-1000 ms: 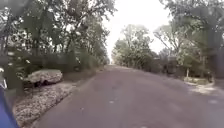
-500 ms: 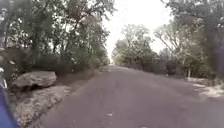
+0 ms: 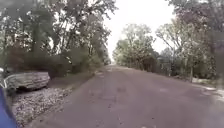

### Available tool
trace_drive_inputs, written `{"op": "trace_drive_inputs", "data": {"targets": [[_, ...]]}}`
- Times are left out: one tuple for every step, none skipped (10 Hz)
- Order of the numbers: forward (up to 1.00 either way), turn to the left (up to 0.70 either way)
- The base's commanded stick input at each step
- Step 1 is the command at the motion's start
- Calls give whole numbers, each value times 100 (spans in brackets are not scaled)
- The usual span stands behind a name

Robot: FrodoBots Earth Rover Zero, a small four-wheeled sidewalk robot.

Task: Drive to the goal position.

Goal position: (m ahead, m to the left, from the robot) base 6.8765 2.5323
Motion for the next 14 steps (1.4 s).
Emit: {"op": "trace_drive_inputs", "data": {"targets": [[70, -3], [70, -3], [70, -3], [70, -3], [70, -3], [70, -3], [70, -3], [70, -3], [70, -3], [70, -3], [70, -3], [70, -3], [70, -3], [70, -3]]}}
